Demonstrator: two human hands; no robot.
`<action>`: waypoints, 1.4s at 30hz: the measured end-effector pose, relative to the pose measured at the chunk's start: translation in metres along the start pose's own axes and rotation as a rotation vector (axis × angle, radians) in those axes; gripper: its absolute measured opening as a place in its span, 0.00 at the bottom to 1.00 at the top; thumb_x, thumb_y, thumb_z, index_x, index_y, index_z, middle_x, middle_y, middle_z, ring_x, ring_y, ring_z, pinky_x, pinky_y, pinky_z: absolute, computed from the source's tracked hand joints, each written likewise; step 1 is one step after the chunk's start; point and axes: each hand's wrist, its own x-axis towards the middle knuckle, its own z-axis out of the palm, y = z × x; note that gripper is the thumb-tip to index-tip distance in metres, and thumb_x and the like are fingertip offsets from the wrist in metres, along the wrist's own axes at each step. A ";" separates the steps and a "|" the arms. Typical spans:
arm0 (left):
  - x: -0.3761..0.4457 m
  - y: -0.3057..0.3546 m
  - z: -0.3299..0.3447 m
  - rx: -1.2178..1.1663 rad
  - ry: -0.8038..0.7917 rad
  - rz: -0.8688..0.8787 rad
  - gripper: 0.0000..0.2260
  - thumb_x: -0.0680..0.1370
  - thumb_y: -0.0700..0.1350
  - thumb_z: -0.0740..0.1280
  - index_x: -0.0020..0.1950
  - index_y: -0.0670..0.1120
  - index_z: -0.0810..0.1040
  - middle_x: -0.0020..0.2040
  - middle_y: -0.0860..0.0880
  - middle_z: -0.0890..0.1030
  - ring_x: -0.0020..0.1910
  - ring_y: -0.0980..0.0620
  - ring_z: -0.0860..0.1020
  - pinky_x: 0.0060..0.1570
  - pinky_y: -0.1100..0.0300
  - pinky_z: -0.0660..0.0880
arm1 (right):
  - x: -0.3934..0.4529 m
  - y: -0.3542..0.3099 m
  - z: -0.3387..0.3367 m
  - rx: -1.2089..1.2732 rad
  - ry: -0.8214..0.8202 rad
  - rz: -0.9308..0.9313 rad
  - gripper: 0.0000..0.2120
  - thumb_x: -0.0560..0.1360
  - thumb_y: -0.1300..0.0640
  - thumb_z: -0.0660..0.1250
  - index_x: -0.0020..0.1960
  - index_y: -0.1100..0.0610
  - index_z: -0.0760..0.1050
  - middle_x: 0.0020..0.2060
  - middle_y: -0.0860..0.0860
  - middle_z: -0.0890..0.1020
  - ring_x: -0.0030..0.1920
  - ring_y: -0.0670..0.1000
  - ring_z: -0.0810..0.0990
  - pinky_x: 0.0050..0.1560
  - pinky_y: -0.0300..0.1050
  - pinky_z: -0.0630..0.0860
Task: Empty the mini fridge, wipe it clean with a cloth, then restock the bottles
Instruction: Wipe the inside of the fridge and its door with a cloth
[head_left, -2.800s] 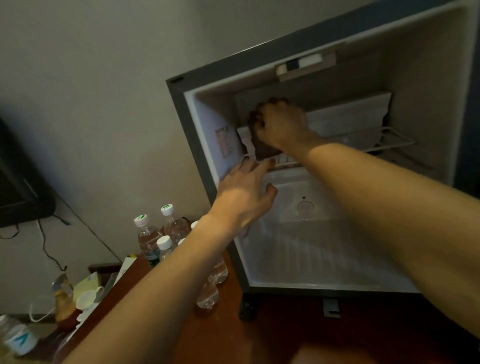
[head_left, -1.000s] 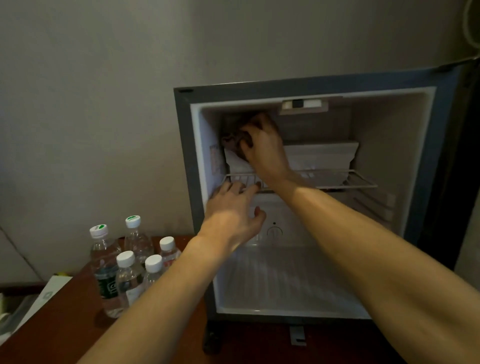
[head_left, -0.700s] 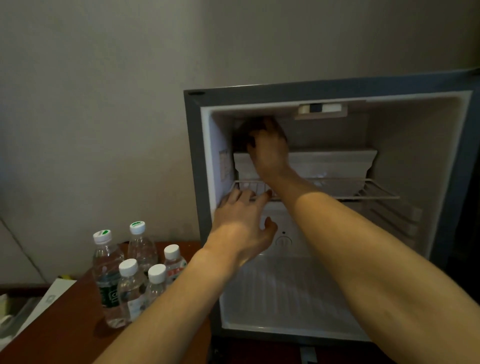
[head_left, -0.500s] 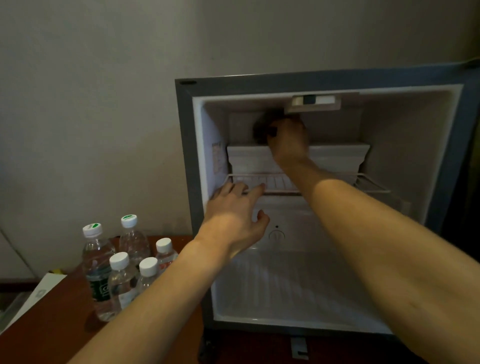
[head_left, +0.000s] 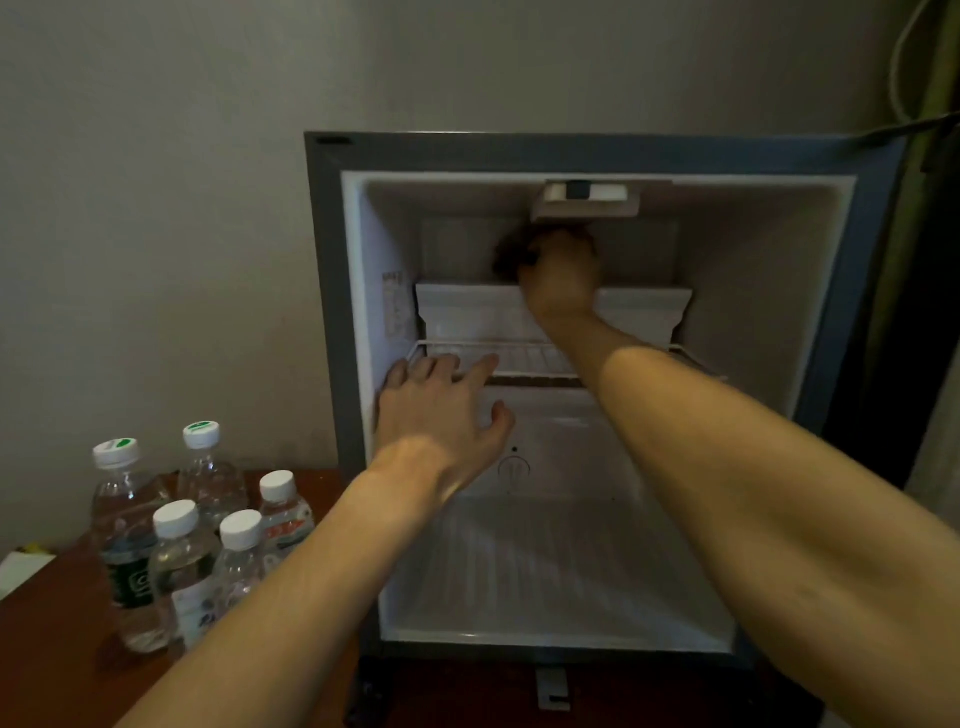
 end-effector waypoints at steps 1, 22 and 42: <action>0.000 0.000 0.002 0.001 0.007 -0.003 0.27 0.80 0.63 0.54 0.79 0.58 0.61 0.75 0.48 0.71 0.74 0.46 0.66 0.75 0.45 0.58 | -0.002 -0.015 0.009 0.024 -0.012 -0.012 0.12 0.76 0.54 0.67 0.58 0.55 0.82 0.59 0.56 0.81 0.62 0.58 0.76 0.59 0.48 0.72; -0.002 -0.001 0.001 0.002 0.038 -0.009 0.25 0.81 0.61 0.55 0.78 0.58 0.64 0.74 0.50 0.72 0.74 0.48 0.68 0.75 0.50 0.60 | 0.019 0.063 -0.024 -0.167 0.017 0.028 0.12 0.77 0.56 0.65 0.58 0.57 0.81 0.58 0.58 0.80 0.59 0.60 0.78 0.55 0.51 0.75; 0.000 -0.001 0.002 -0.034 0.053 0.002 0.23 0.79 0.61 0.60 0.72 0.54 0.72 0.71 0.49 0.74 0.72 0.47 0.69 0.75 0.50 0.61 | -0.017 -0.084 0.049 -0.051 0.023 -0.091 0.13 0.61 0.62 0.78 0.44 0.61 0.82 0.43 0.60 0.83 0.46 0.62 0.82 0.39 0.47 0.78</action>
